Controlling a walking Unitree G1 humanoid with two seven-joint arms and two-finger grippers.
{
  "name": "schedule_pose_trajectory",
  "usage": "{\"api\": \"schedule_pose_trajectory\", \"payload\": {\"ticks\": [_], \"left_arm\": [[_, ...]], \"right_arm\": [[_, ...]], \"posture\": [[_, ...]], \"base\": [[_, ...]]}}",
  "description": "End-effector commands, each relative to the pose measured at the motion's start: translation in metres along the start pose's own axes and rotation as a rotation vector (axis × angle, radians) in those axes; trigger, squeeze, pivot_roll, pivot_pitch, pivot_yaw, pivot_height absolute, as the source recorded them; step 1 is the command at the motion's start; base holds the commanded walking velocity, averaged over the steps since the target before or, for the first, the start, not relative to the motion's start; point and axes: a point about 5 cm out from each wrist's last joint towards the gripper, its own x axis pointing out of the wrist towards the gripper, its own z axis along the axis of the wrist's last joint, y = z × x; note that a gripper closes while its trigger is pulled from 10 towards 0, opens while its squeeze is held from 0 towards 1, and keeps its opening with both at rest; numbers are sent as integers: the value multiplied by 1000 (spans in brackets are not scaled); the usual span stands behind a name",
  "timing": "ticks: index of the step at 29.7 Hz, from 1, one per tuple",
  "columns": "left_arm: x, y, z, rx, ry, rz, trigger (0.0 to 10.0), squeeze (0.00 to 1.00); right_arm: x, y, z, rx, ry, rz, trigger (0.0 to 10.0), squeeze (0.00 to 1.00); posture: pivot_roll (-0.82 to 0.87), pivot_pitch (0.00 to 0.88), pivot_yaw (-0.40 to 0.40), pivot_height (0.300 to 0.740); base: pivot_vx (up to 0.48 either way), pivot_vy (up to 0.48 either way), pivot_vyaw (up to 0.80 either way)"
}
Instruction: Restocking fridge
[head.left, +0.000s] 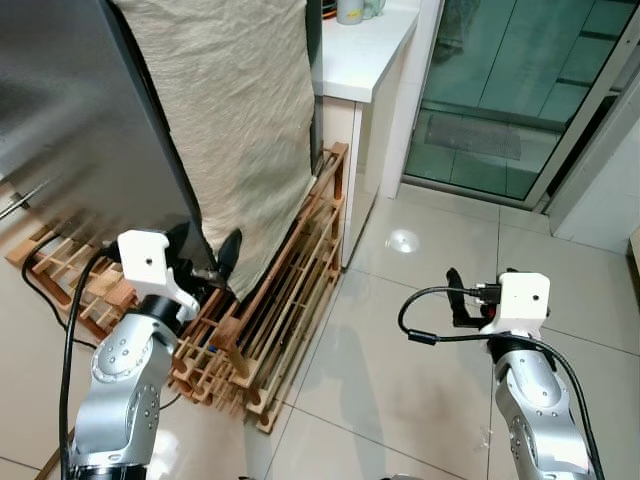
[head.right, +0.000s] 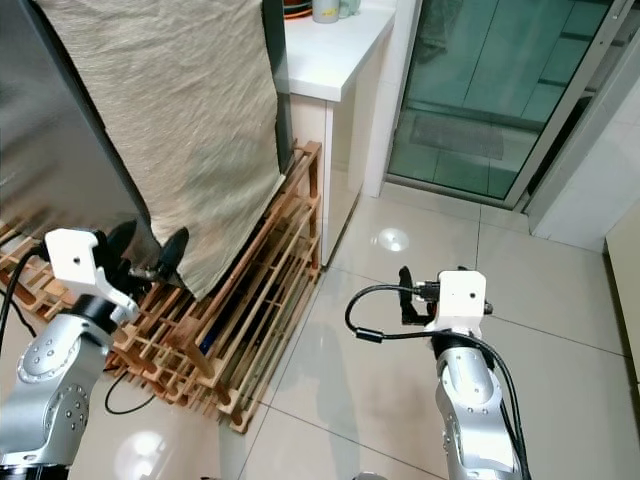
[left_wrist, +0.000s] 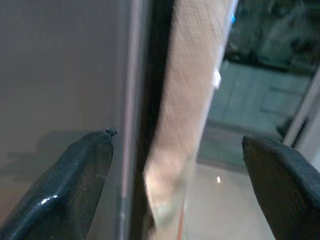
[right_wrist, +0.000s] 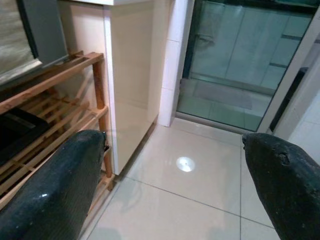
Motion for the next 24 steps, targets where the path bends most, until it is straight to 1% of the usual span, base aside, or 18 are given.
{"api": "schedule_pose_trajectory", "payload": {"ticks": [1,6,8,10,18,21,22,24], "left_arm": [[3,0,10,-11,-32,14,10000,0],[10,-7,16,-18,-52,-7,10000,0],[10,-7,16,-18,-52,-7,10000,0],[14,-10,19,-23,-59,-14,10000,0],[21,-15,26,-31,-76,-31,10000,0],[30,-15,25,-34,-67,-19,10000,0],[37,-17,24,-45,-58,-14,10000,0],[39,-18,24,-49,-56,-11,10000,0]], "right_arm": [[3,2,2,-4,-3,7,10000,0],[7,3,5,-3,-14,8,10000,0],[7,3,5,-3,-14,8,10000,0],[8,4,5,-1,-16,10,10000,0],[8,6,3,1,-13,12,10000,0],[8,7,3,1,-12,15,10000,0],[8,8,3,2,-12,17,10000,0],[8,8,3,2,-12,17,10000,0]], "posture": [[-53,0,33,740],[-55,0,40,740],[-55,0,40,740],[-56,0,43,740],[-57,0,44,740],[-56,0,44,740],[-56,0,42,740],[-56,0,42,740]], "base": [[0,0,0],[0,0,0],[0,0,0],[0,0,0],[0,0,0],[0,0,0],[0,0,0],[0,0,0]]}}
